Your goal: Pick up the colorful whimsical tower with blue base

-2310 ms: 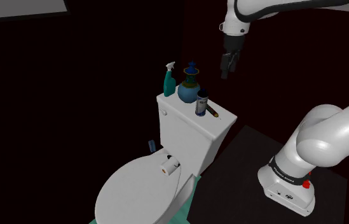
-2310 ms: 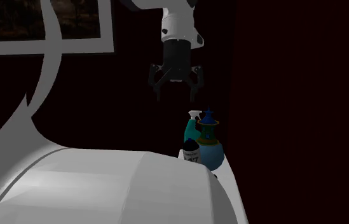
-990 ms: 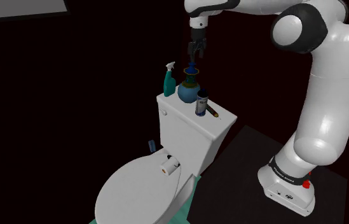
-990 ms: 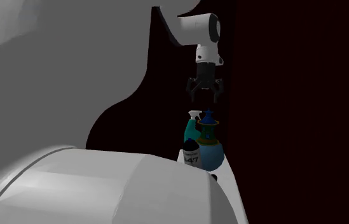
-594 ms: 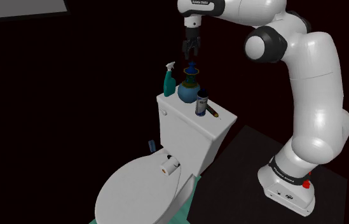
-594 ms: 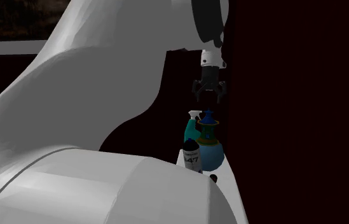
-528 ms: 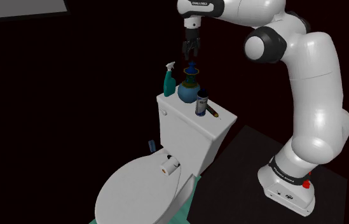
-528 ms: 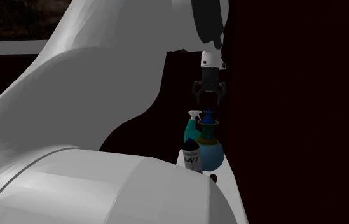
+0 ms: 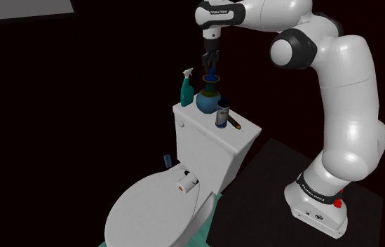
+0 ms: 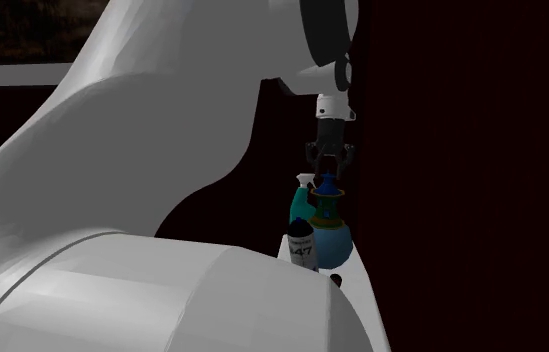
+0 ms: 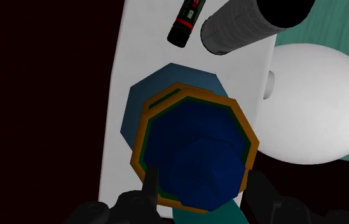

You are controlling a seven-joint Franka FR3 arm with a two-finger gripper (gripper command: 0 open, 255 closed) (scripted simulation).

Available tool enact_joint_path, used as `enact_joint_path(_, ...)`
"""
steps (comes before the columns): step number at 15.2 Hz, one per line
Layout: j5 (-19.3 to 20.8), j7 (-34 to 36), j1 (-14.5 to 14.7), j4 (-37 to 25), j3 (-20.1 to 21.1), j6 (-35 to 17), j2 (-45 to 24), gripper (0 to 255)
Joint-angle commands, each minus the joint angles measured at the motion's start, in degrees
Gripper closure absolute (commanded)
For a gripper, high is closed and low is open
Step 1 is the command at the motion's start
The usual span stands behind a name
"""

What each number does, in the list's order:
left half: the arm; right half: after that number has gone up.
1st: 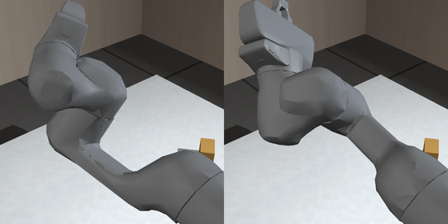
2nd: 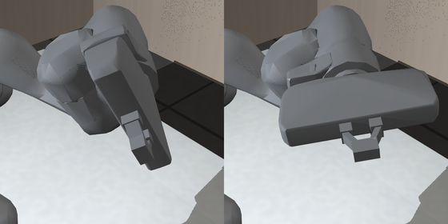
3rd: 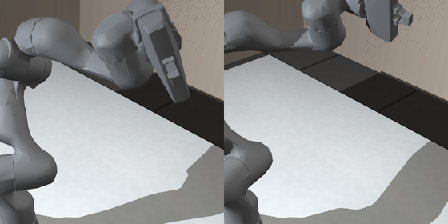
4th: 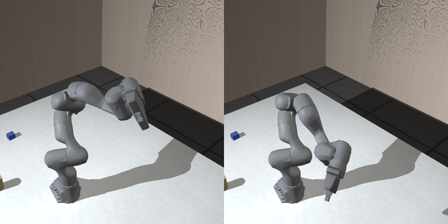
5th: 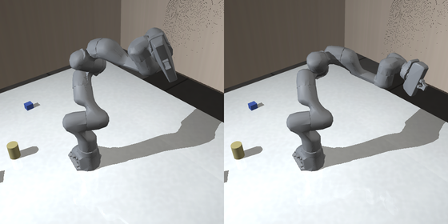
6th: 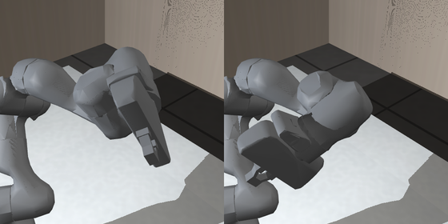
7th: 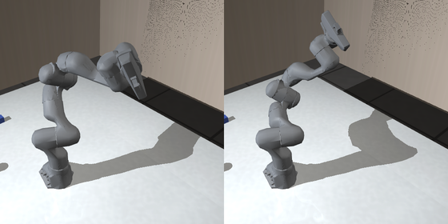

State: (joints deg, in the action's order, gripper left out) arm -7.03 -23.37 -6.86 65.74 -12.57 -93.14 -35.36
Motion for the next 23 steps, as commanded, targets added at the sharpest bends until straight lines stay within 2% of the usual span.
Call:
enact_joint_path(1,0.0,-0.1,0.0,0.3,0.0,-0.2,0.1,255)
enact_joint_path(9,0.0,0.0,0.0,-0.3,0.0,0.0,-0.2,255)
enact_joint_path(17,-0.1,0.3,-0.8,-8.3,0.0,7.0,-1.3,255)
enact_joint_path(23,-0.5,0.6,-1.8,-17.3,0.2,13.4,-3.8,255)
